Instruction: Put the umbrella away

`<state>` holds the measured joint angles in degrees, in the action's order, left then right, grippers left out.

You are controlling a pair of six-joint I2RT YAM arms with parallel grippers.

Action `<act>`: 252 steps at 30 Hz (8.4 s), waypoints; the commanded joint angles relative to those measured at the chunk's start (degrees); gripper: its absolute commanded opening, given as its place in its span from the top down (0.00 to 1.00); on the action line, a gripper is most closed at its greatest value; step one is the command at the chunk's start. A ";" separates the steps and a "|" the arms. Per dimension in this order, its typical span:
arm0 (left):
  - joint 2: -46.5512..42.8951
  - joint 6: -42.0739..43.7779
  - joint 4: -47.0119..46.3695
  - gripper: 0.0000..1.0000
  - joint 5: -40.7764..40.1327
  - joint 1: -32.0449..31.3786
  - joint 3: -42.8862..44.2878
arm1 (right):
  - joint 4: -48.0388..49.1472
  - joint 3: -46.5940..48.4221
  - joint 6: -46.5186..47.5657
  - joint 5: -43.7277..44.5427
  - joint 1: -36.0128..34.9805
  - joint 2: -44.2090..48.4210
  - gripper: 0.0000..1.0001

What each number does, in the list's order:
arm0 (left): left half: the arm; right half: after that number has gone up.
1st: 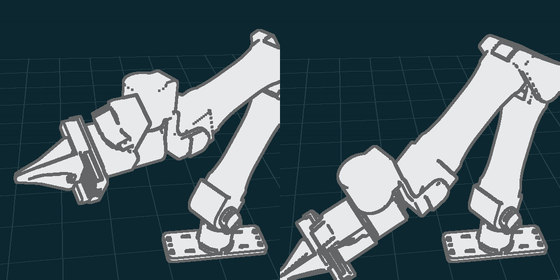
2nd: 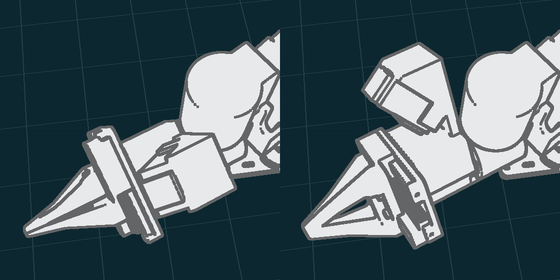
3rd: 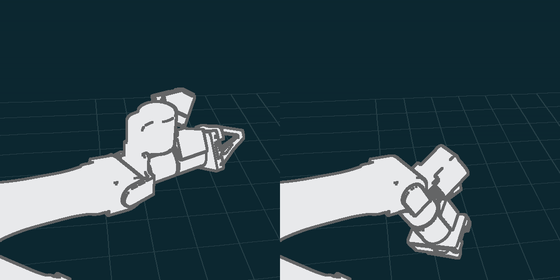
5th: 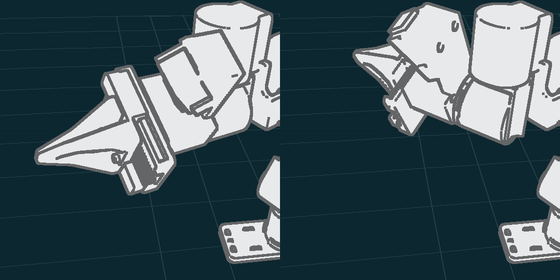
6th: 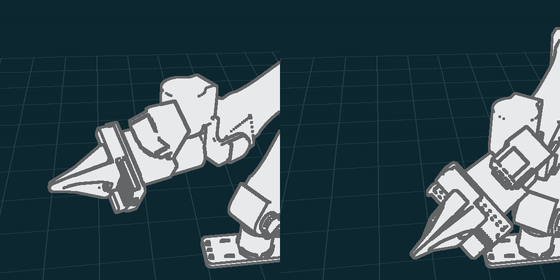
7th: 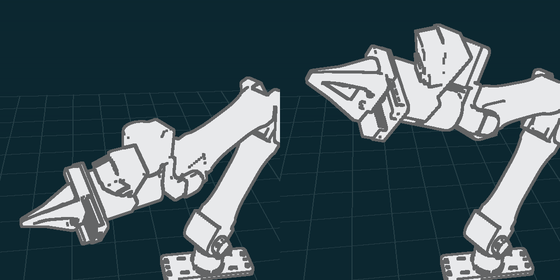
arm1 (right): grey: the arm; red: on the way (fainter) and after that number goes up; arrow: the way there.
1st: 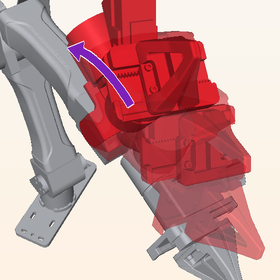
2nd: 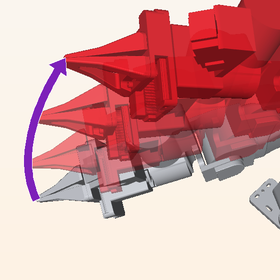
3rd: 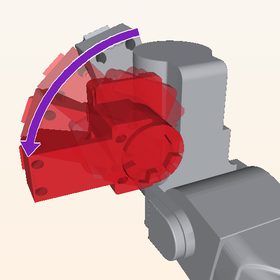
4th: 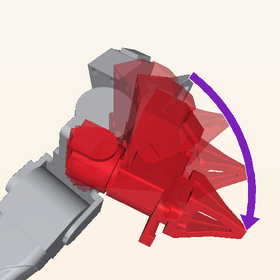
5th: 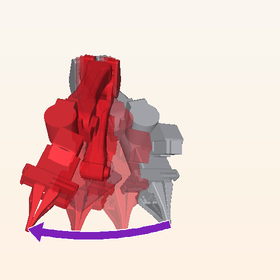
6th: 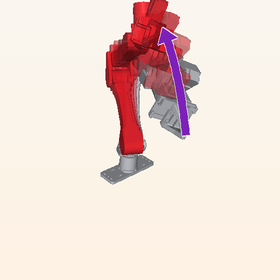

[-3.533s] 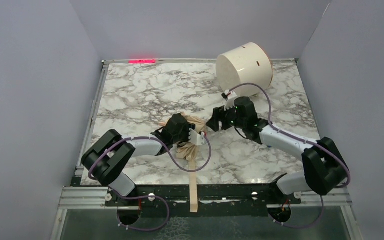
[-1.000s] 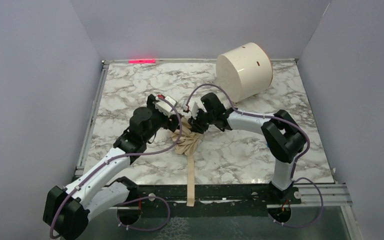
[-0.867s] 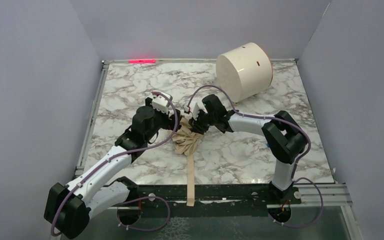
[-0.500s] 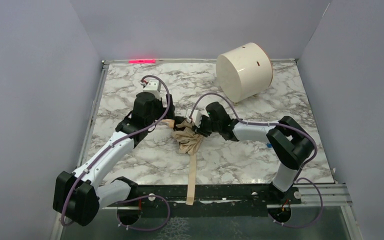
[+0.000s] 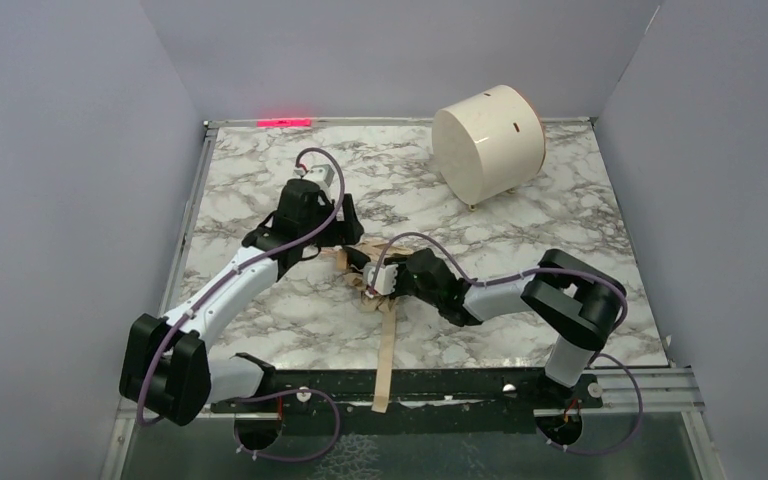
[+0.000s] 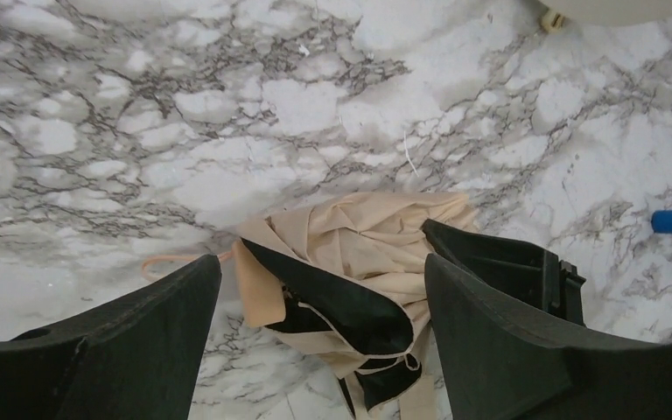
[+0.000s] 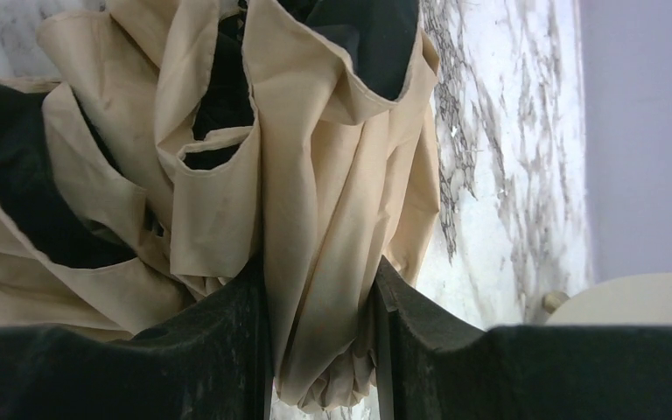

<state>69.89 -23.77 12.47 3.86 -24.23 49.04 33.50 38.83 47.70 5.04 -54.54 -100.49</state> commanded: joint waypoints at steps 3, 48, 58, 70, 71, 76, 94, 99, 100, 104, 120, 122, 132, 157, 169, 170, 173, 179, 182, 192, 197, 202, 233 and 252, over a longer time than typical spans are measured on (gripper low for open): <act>4.54 -2.33 2.64 0.22 8.35 -0.11 -1.18 | -0.15 -5.62 4.59 6.61 -2.87 -3.67 0.79; 11.21 -5.61 -3.96 1.00 7.42 -4.95 8.06 | -2.14 -5.28 -0.41 9.74 -4.87 -5.22 0.81; 5.89 -3.78 -10.90 1.00 19.61 -5.79 4.39 | -1.95 -5.68 -1.03 9.60 -4.87 -5.74 0.82; 4.69 3.12 -8.16 1.00 22.66 -10.49 6.24 | -2.46 -5.52 -1.00 9.29 -4.87 -5.90 0.82; 4.92 3.53 -6.55 0.97 20.79 -10.43 7.09 | -2.52 -5.56 -1.00 9.34 -4.87 -5.87 0.82; 4.84 3.38 -3.19 0.44 13.84 -9.81 9.42 | -2.90 -5.63 -0.97 9.29 -4.87 -5.69 0.82; 16.65 1.21 11.66 0.18 4.80 -9.79 21.90 | -3.48 -4.93 -1.12 9.21 -5.04 -5.77 0.82; 15.69 0.47 14.50 0.20 -0.61 -9.96 22.91 | -3.69 -4.51 -1.45 9.39 -5.37 -6.00 0.82; 15.07 0.10 14.63 0.20 -2.00 -9.96 22.80 | -3.68 -4.48 -1.47 9.34 -5.39 -6.02 0.82; 11.69 -2.91 14.69 0.21 -8.18 -9.96 22.15 | -3.85 -4.60 -1.63 9.44 -5.57 -6.29 0.82; 6.70 -21.91 6.44 0.21 -8.12 -9.81 12.32 | -4.29 -4.29 -2.04 9.75 -6.25 -6.83 0.83; 7.80 -21.97 5.48 0.21 -7.29 -9.56 12.41 | -4.32 -4.38 -2.09 9.81 -6.34 -6.83 0.83; 15.49 -19.19 1.86 0.35 -0.40 -8.99 16.26 | -4.05 -4.73 -2.31 10.17 -6.54 -6.80 0.83; 7.19 -2.08 1.39 1.00 23.10 -8.77 18.60 | -4.67 -4.56 -1.84 10.25 -6.61 -7.83 0.83; -5.19 -3.55 2.65 1.00 25.28 -8.54 2.93 | -4.91 -4.12 -1.16 9.82 -6.62 -8.22 0.83; -5.98 -2.85 2.56 1.00 25.28 -8.49 3.00 | -4.91 -4.11 -1.08 9.72 -6.63 -8.30 0.83; -7.32 0.08 4.56 0.59 22.21 -8.34 6.31 | -4.66 -4.36 0.21 9.57 -6.60 -8.52 0.83; -5.35 7.82 7.20 0.29 17.52 -4.69 18.88 | -1.40 -5.98 5.89 9.47 -6.63 -8.19 0.82; -2.21 11.45 7.09 0.21 14.61 -1.98 24.19 | -0.51 -6.37 7.97 10.14 -6.78 -8.50 0.81; 17.34 33.65 13.25 0.23 26.32 4.71 27.63 | -0.77 -5.88 8.22 11.13 -7.17 -8.38 0.81; 21.41 41.74 15.40 0.23 28.96 4.64 24.63 | -0.72 -5.99 8.11 10.83 -7.33 -7.65 0.81; 21.54 51.17 16.18 0.25 33.86 4.30 19.45 | -0.89 -6.18 8.07 10.30 -7.42 -6.86 0.81; 28.68 71.59 6.11 0.42 30.26 -6.03 3.79 | 0.42 -6.02 5.30 8.69 -8.17 -7.17 0.79; 31.01 71.92 4.76 0.82 22.25 -7.61 2.82 | 1.36 -15.53 -5.14 10.20 -11.99 14.62 0.43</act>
<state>97.21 47.44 15.88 32.05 -32.32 54.54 41.21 25.08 49.41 17.56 -64.69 -91.42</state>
